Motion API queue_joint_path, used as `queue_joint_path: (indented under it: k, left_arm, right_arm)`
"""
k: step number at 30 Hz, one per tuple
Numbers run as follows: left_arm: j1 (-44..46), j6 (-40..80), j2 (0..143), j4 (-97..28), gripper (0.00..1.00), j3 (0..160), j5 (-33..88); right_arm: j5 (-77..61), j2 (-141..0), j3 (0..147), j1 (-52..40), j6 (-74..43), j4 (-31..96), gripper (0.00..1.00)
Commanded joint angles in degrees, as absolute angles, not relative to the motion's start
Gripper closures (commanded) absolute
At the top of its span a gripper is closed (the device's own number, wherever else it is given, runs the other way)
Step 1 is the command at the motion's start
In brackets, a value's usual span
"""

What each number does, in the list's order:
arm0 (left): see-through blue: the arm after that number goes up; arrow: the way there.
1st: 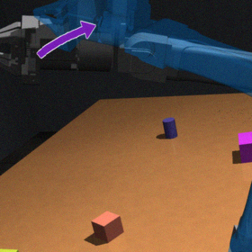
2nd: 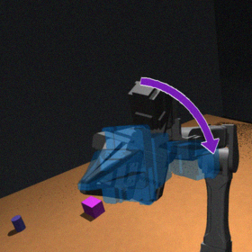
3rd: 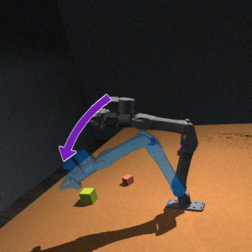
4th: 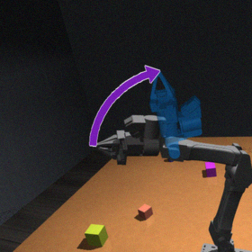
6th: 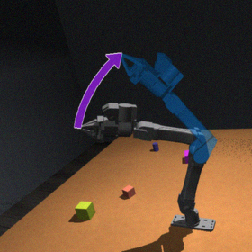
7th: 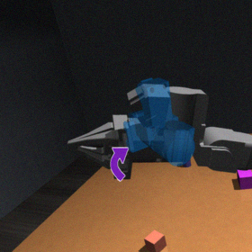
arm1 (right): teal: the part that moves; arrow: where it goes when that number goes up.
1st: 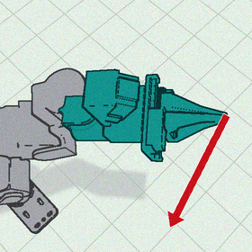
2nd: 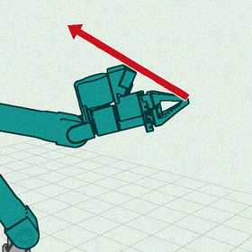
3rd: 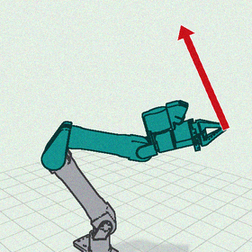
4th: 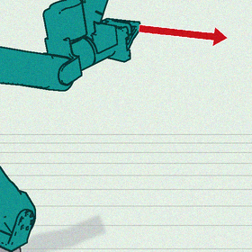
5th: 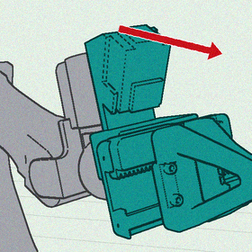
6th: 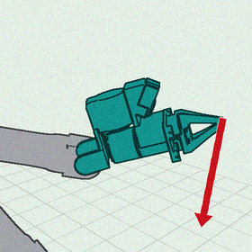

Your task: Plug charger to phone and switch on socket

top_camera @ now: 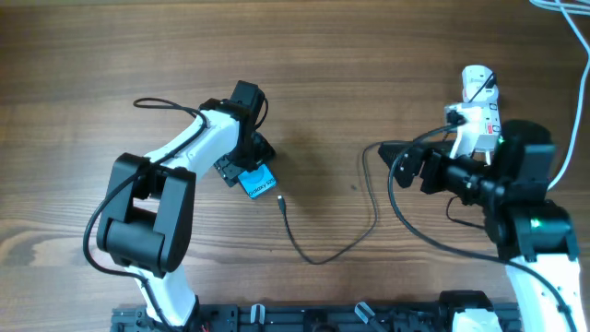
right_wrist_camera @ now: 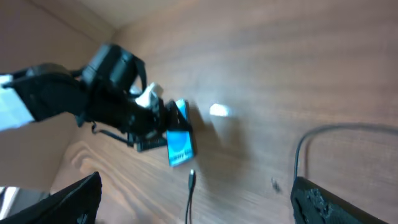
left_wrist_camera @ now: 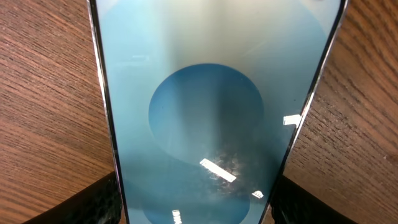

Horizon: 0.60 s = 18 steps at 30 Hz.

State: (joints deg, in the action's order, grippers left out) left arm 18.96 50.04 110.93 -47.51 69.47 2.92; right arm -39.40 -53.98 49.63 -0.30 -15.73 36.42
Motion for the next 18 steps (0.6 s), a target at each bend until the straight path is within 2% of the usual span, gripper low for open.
queue_joint_path:
  k: [1,8,12,18]
  left_arm:
    - [18.2,47.7,112.6,-47.5,0.29,68.8,8.6]
    - [12.5,39.1,112.6,-47.7,0.32,70.2,30.2]
    - [10.7,34.6,112.6,-48.3,0.31,70.2,38.4]
    - [10.8,31.9,112.6,-49.0,0.31,70.2,39.6]
  right_arm:
    - [-41.1,-57.5,50.7,-0.2,-14.6,38.7,0.05]
    - [-44.8,-66.2,50.7,-0.7,-11.4,41.6,0.07]
    - [-48.1,-74.6,50.7,-6.3,-9.4,40.7,0.1]
    - [-47.2,-85.8,50.7,-17.6,-14.0,30.3,0.13]
